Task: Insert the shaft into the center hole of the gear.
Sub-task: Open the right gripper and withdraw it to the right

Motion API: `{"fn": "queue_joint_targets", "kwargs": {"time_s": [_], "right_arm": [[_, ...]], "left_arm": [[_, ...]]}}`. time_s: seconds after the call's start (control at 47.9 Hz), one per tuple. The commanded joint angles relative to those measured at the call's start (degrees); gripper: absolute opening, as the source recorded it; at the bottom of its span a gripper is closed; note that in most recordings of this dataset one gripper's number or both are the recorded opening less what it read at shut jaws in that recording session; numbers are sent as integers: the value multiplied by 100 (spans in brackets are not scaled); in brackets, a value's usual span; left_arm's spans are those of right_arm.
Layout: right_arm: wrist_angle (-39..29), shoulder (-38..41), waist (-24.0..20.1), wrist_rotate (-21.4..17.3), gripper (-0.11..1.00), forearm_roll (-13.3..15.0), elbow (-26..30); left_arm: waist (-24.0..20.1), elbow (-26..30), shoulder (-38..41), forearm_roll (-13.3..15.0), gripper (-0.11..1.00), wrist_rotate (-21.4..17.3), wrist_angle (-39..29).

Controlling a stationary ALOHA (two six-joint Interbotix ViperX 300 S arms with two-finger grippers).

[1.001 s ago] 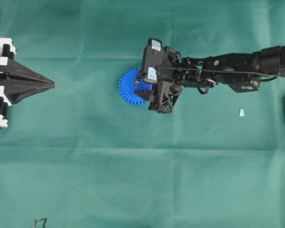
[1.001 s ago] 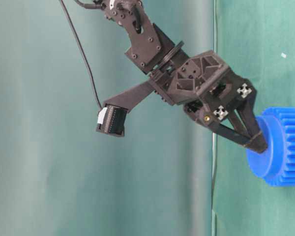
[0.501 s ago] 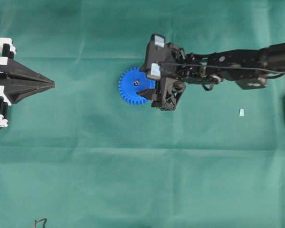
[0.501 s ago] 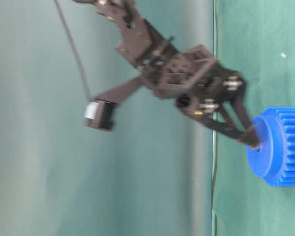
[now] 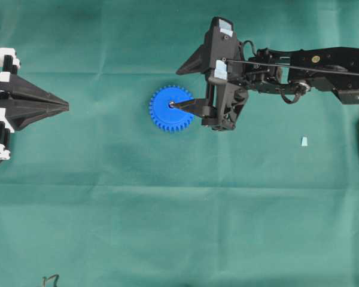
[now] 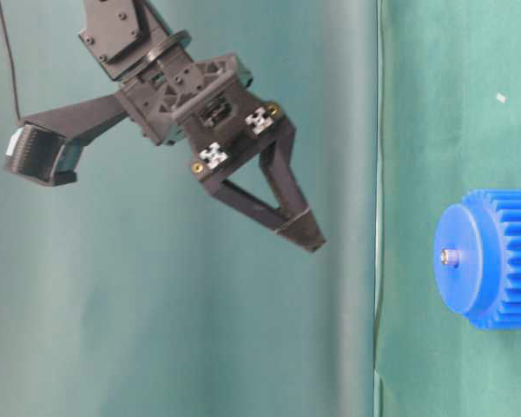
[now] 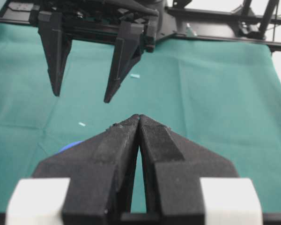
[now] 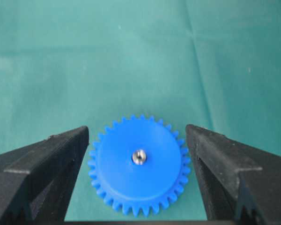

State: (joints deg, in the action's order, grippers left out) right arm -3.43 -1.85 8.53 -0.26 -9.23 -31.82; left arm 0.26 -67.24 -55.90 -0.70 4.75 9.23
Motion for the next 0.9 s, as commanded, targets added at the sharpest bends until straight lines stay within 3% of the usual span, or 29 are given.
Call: {"fn": "queue_joint_targets", "kwargs": {"time_s": [0.0,0.209,0.876], "right_arm": [[26,-237,-9,-9,90,0,0],[26,-861,-9,9,90,9,-360],[18,-4131,-9,35,90,9,-2435]], "left_arm": [[-9,158,26,-9,0,0,26],[-9,158,26,-9,0,0,18],[-9,158,26,-9,0,0,18]]}}
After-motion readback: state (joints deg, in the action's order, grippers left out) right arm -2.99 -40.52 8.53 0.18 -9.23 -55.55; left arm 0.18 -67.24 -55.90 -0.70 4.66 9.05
